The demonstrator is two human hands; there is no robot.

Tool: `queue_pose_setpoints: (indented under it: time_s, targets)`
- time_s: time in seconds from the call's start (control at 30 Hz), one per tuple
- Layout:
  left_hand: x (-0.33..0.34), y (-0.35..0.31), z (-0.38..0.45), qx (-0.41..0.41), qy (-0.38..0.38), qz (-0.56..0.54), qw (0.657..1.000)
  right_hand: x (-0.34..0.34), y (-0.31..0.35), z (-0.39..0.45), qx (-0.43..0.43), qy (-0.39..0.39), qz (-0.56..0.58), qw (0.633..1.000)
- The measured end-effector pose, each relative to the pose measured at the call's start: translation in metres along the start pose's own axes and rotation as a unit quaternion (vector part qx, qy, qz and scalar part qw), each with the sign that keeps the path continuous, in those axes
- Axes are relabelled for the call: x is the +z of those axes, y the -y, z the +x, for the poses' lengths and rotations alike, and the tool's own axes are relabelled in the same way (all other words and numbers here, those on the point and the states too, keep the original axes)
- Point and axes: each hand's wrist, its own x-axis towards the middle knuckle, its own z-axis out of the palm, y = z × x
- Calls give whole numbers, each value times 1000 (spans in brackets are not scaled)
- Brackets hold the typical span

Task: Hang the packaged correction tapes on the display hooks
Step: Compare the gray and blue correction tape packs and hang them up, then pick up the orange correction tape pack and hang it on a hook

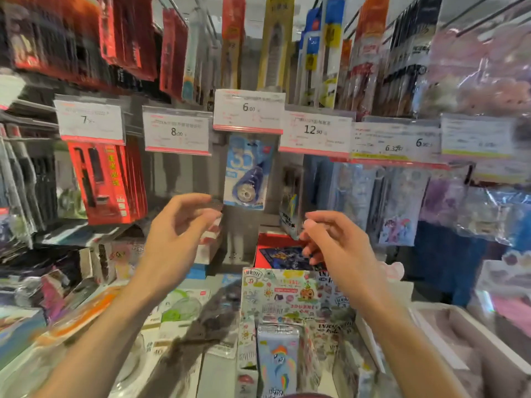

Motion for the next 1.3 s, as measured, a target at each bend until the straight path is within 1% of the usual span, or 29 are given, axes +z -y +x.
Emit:
queue_pose_setpoints:
  time_s: [0.1, 0.33, 0.5, 0.63, 0.8, 0.9, 0.97, 1.13, 1.2, 1.3]
  targets:
    - [-6, 0, -27, -16, -12, -11, 1000, -3, -10, -23, 16, 13, 28, 999]
    - [-29, 9, -73, -50, -40, 4, 998, 5, -30, -55, 61, 15, 39, 997]
    - [-51, 22, -78, -76, -46, -11, 996, 23, -30, -64, 72, 4, 12, 997]
    - [-78, 35, -64, -70, -28, -31, 997, 46, -20, -64, 66, -27, 5, 997]
    - [-143, 49, -30, -48, 0, -16, 999, 101, -4, -58, 33, -63, 3, 997]
    - [-192, 54, -10, -42, 8, -4, 999, 144, 0, -53, 24, -62, -24, 997]
    - [-220, 60, 1, -53, 17, 1, 998, 174, 0, -49, 24, -56, -35, 998]
    - [-267, 83, 15, -78, 55, 32, 995, 241, -12, -44, 49, -30, -39, 998]
    - [-278, 96, 17, -93, 77, 66, 990, 259, -20, -42, 65, -16, -56, 996]
    - [-284, 117, 19, -111, 135, 136, 975, 281, -39, -37, 100, 9, -91, 991]
